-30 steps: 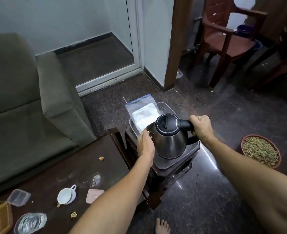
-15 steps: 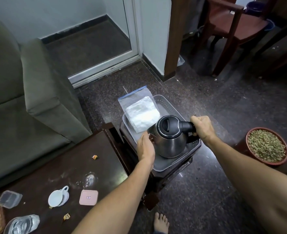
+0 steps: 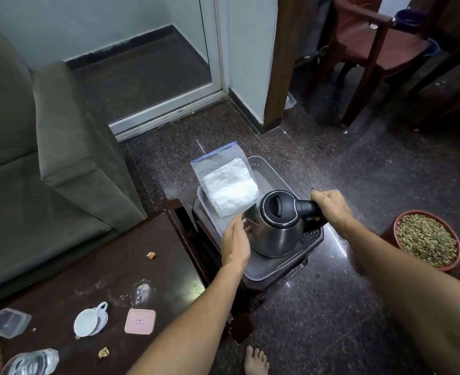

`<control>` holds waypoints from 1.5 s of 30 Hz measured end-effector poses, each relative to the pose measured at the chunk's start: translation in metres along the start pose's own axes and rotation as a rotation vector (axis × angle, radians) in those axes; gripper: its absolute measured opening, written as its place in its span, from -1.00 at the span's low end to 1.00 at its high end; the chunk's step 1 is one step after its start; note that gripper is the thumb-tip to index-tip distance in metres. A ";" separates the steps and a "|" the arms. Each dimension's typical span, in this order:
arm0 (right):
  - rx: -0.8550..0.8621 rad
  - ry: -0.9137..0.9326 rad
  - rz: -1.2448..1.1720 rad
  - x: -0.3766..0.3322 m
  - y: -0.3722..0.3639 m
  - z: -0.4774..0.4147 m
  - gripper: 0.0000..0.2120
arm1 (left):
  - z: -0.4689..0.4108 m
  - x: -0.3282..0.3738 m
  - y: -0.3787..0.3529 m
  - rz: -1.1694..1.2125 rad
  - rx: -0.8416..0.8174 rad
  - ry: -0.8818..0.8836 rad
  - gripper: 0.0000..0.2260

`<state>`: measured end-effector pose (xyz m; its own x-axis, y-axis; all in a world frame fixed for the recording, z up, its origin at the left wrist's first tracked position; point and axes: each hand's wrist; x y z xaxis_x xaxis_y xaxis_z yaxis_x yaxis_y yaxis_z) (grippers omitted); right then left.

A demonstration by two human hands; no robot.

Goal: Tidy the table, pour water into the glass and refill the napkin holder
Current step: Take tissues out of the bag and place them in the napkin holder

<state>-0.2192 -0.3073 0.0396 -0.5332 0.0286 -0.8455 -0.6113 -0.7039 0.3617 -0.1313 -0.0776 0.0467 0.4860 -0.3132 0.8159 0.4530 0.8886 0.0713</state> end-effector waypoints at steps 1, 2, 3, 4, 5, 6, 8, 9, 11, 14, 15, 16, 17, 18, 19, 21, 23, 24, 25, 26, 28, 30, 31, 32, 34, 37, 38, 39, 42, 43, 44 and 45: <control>-0.001 0.001 0.016 -0.003 0.001 0.002 -0.70 | 0.001 0.002 0.003 -0.037 -0.018 0.001 -0.67; 0.005 0.009 0.049 -0.007 0.002 0.004 -0.70 | 0.002 0.004 0.006 -0.074 -0.035 0.002 -0.65; 0.019 0.023 0.098 -0.010 0.002 0.005 -0.71 | 0.002 0.007 0.008 -0.120 -0.051 0.001 -0.64; 0.037 0.038 0.149 -0.013 0.003 0.006 -0.71 | 0.003 0.011 0.011 -0.174 -0.065 -0.004 -0.63; 0.060 0.053 0.190 -0.018 0.002 0.007 -0.71 | 0.004 0.015 0.014 -0.229 -0.074 -0.013 -0.64; 0.085 0.069 0.215 -0.024 0.001 0.009 -0.74 | 0.004 0.019 0.018 -0.275 -0.074 -0.026 -0.65; 0.139 0.119 0.221 -0.040 -0.005 0.013 -0.81 | 0.004 0.031 0.026 -0.340 -0.046 -0.062 -0.66; 0.165 0.158 0.226 -0.051 -0.010 0.014 -0.81 | 0.004 0.037 0.030 -0.365 -0.025 -0.075 -0.65; 0.190 0.261 0.281 -0.077 -0.023 0.018 -0.84 | 0.002 0.051 0.038 -0.410 0.018 -0.100 -0.63; 0.114 0.390 0.377 -0.122 -0.054 0.020 -0.88 | -0.004 0.076 0.047 -0.411 0.089 -0.148 -0.65; 0.067 0.403 0.407 -0.136 -0.066 0.021 -0.87 | -0.006 0.085 0.049 -0.403 0.109 -0.165 -0.65; 0.020 0.406 0.446 -0.149 -0.080 0.022 -0.87 | -0.009 0.094 0.052 -0.400 0.126 -0.179 -0.65; -0.022 0.402 0.487 -0.160 -0.093 0.023 -0.87 | -0.013 0.101 0.055 -0.397 0.137 -0.186 -0.65; -0.059 0.397 0.525 -0.169 -0.107 0.023 -0.86 | -0.017 0.106 0.058 -0.389 0.143 -0.189 -0.65; -0.095 0.391 0.559 -0.175 -0.120 0.023 -0.86 | -0.023 0.110 0.061 -0.380 0.148 -0.190 -0.65; -0.161 0.385 0.627 -0.183 -0.144 0.021 -0.86 | -0.040 0.113 0.066 -0.376 0.167 -0.197 -0.67; -0.192 0.387 0.700 -0.184 -0.165 0.015 -0.81 | -0.059 0.113 0.071 -0.391 0.194 -0.198 -0.68; -0.194 0.390 0.732 -0.183 -0.174 0.011 -0.78 | -0.069 0.111 0.074 -0.393 0.208 -0.195 -0.69; -0.195 0.392 0.758 -0.180 -0.182 0.007 -0.74 | -0.079 0.109 0.077 -0.392 0.223 -0.188 -0.69; -0.198 0.389 0.780 -0.178 -0.189 0.002 -0.71 | -0.089 0.105 0.080 -0.391 0.240 -0.174 -0.69; -0.203 0.372 0.815 -0.170 -0.201 -0.008 -0.67 | -0.109 0.098 0.084 -0.397 0.264 -0.139 -0.71; -0.192 0.346 0.834 -0.162 -0.209 -0.019 -0.65 | -0.128 0.091 0.085 -0.429 0.269 -0.113 -0.71; -0.180 0.333 0.838 -0.158 -0.213 -0.025 -0.65 | -0.138 0.088 0.085 -0.456 0.267 -0.102 -0.72; -0.165 0.325 0.841 -0.154 -0.216 -0.031 -0.64 | -0.148 0.086 0.084 -0.480 0.263 -0.093 -0.72; -0.135 0.319 0.842 -0.147 -0.221 -0.040 -0.63 | -0.166 0.081 0.082 -0.499 0.246 -0.066 -0.68; -0.104 0.319 0.817 -0.135 -0.228 -0.052 -0.64 | -0.190 0.074 0.077 -0.448 0.229 -0.026 -0.61; -0.096 0.323 0.801 -0.131 -0.229 -0.056 -0.63 | -0.198 0.072 0.075 -0.413 0.225 -0.027 -0.61; -0.090 0.331 0.787 -0.128 -0.230 -0.059 -0.62 | -0.206 0.072 0.072 -0.373 0.224 -0.034 -0.61; -0.091 0.353 0.765 -0.126 -0.234 -0.064 -0.60 | -0.222 0.077 0.067 -0.267 0.236 -0.077 -0.65; -0.096 0.362 0.757 -0.126 -0.235 -0.064 -0.60 | -0.224 0.079 0.067 -0.240 0.240 -0.101 -0.70; -0.097 0.380 0.749 -0.128 -0.236 -0.064 -0.60 | -0.226 0.081 0.066 -0.219 0.243 -0.129 -0.75; -0.090 0.410 0.745 -0.129 -0.238 -0.063 -0.62 | -0.226 0.083 0.067 -0.208 0.244 -0.157 -0.79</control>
<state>0.0320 -0.1882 0.0382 -0.5130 -0.7109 -0.4810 -0.1270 -0.4914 0.8616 0.1081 -0.1200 -0.0103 0.2729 -0.4577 0.8462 0.3291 0.8709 0.3649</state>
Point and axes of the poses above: each hand's wrist, its own z-axis away from the middle knuckle, its own y-axis out of the back of the hand, x = y × z, and after that the axes turned 3 degrees about -z, right-handed
